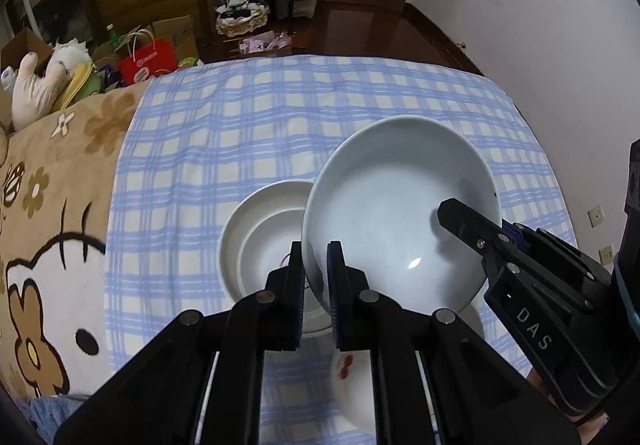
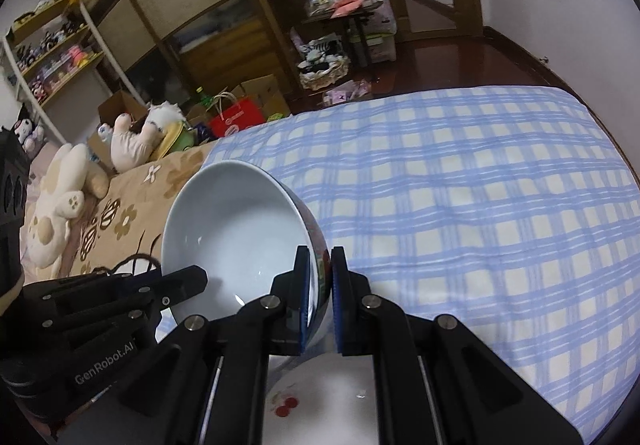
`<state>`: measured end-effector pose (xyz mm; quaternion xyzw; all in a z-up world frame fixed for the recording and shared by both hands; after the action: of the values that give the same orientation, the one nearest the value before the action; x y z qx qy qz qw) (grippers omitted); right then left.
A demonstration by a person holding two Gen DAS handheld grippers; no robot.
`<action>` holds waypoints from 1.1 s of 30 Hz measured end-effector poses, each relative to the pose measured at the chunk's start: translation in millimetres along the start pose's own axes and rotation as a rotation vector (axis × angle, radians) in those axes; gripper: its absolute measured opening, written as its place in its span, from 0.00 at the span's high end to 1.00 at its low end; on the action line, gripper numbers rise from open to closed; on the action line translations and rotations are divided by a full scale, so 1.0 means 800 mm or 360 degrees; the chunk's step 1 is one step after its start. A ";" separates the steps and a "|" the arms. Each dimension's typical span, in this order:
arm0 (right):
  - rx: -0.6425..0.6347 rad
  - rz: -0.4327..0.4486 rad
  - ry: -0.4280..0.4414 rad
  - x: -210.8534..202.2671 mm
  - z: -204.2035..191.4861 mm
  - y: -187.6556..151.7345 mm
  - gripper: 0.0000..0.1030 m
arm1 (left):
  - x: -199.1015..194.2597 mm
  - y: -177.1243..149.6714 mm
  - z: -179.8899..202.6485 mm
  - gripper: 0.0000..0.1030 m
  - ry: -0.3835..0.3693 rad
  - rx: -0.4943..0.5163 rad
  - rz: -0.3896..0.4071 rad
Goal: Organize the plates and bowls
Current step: 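Lift the red-patterned bowl with both grippers and carry it to the white bowls, then lower the red-patterned bowl into the white bowl with both grippers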
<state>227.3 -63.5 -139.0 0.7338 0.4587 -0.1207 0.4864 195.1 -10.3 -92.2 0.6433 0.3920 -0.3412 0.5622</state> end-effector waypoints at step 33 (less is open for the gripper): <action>-0.0043 -0.0242 -0.0068 0.117 0.007 -0.048 0.89 | 0.123 -0.048 -0.045 0.90 -0.0107 -0.0096 -0.0190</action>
<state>249.6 -11.8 -223.4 0.6876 0.5042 -0.1666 0.4952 206.4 39.2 -191.4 0.5898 0.4206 -0.3836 0.5728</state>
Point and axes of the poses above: each gripper's, at about its wrist camera, not at the fingertips, and x roughly the way its jaws point, z to its right, y to its top, the point moved 7 cm from there along x, roughly the way its jaws point, and after that the axes turned 15 degrees about y, right-handed, at the moved point
